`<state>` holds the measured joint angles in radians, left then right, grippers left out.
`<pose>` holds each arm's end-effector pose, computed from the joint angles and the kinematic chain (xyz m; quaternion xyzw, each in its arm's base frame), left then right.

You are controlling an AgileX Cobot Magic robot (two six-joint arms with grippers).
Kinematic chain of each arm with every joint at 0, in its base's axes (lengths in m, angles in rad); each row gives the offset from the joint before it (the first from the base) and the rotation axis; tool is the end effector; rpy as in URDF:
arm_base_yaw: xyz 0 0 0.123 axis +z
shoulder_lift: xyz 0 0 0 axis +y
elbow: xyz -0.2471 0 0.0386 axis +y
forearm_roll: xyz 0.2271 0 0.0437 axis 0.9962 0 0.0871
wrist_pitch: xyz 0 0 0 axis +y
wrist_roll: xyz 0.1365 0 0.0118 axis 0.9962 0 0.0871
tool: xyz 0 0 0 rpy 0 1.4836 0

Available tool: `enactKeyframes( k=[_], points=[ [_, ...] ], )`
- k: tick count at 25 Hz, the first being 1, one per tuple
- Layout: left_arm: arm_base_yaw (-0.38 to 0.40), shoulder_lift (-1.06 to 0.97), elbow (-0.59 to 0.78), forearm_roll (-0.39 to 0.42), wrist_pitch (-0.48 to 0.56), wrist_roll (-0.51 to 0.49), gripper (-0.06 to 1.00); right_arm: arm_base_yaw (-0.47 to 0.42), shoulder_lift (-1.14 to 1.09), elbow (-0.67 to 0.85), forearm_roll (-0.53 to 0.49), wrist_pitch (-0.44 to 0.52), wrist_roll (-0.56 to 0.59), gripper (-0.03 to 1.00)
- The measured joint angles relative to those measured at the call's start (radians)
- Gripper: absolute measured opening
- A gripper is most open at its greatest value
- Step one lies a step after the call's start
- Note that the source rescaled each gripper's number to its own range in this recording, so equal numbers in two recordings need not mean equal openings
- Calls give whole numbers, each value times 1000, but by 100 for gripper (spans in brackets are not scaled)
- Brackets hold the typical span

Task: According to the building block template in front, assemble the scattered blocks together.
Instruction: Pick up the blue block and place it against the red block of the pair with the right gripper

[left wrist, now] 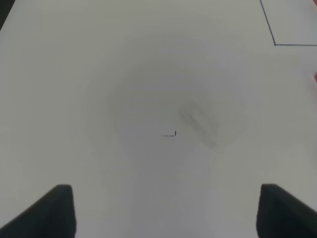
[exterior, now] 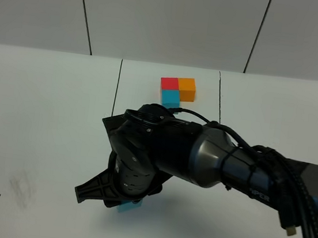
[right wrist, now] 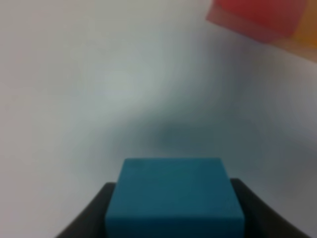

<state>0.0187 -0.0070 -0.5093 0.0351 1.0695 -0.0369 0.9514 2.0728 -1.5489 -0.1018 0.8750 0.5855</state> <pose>0.0508 0.0052 0.2484 -0.0246 0.8508 0.0128 0.5248 0.2447 0.3247 0.1133 -0.2070 0.9688 0.0588 0.1226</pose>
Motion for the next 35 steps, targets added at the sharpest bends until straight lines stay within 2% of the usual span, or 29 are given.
enactKeyframes(
  k=[6, 15, 28, 35],
  points=[
    [0, 0, 0, 0, 0, 1, 85, -9, 61, -77, 6, 24, -6, 0],
    [0, 0, 0, 1, 0, 1, 85, -106, 84, -93, 60, 41, -7, 0],
    [0, 0, 0, 1, 0, 1, 85, -109, 135, -95, 102, 53, -7, 0],
    [0, 0, 0, 1, 0, 1, 85, -103, 177, -169, 120, 50, -8, 0]
  ],
)
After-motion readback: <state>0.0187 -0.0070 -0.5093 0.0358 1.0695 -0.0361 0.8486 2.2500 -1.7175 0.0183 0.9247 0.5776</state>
